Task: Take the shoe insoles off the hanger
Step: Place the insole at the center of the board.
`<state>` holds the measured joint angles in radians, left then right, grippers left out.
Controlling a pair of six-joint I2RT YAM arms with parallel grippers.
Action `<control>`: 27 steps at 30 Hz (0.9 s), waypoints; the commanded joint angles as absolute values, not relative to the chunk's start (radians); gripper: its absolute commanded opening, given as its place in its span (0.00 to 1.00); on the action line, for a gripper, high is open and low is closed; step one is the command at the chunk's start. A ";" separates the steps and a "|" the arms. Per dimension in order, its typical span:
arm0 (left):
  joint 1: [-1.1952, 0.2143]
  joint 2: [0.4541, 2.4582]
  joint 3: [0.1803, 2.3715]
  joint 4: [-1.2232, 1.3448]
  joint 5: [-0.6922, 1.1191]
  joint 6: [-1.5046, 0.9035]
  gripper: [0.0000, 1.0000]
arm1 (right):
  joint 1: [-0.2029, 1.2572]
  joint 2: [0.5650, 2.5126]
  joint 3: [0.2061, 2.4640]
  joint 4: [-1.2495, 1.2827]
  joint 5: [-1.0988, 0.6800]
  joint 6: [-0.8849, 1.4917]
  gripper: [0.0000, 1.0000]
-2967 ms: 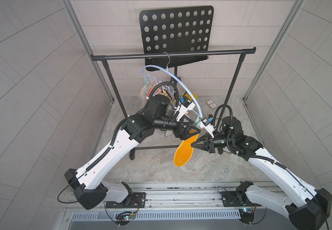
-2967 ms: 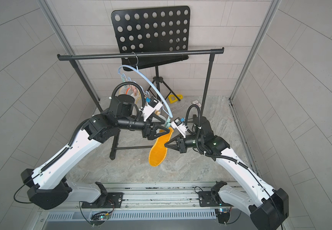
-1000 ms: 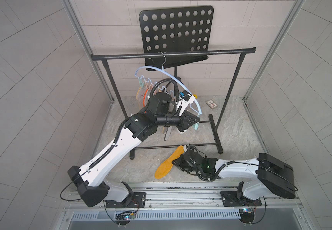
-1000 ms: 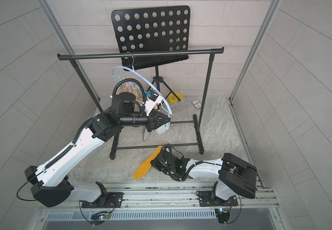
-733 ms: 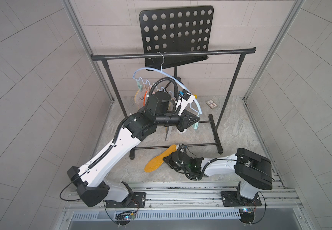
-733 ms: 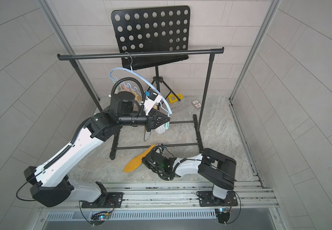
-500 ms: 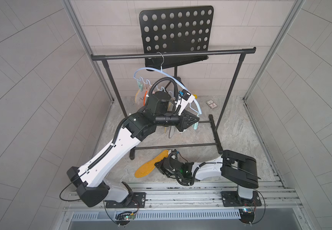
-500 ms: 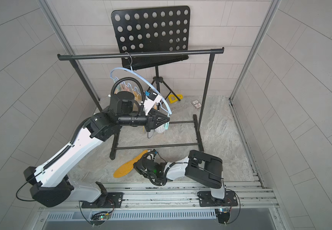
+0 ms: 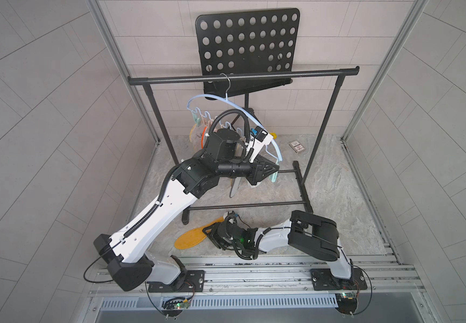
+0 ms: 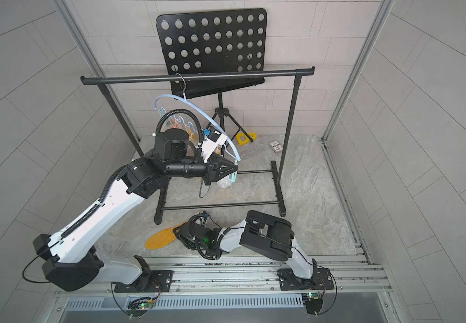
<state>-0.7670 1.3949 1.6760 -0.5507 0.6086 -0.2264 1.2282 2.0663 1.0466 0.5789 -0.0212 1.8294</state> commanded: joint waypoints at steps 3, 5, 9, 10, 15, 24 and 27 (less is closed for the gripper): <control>-0.769 1.378 1.656 -0.569 0.629 -0.234 0.20 | 1.203 1.927 0.934 0.455 -0.061 1.791 0.49; -0.769 1.378 1.651 -0.565 0.621 -0.235 0.20 | 1.181 1.877 0.898 0.412 -0.090 1.723 0.49; -0.768 1.372 1.642 -0.563 0.614 -0.234 0.20 | 1.148 1.771 0.796 0.425 -0.147 1.605 0.53; -0.768 1.369 1.637 -0.560 0.611 -0.236 0.20 | 1.143 1.736 0.773 0.402 -0.156 1.570 0.52; -0.768 1.361 1.617 -0.551 0.597 -0.241 0.20 | 1.115 1.491 0.643 0.238 -0.130 1.355 0.49; -0.767 1.351 1.600 -0.568 0.556 -0.221 0.20 | 1.029 0.862 0.512 -0.339 -0.021 0.868 0.44; -0.767 1.345 1.598 -0.570 0.538 -0.217 0.20 | 0.976 0.648 0.488 -0.468 -0.003 0.743 0.41</control>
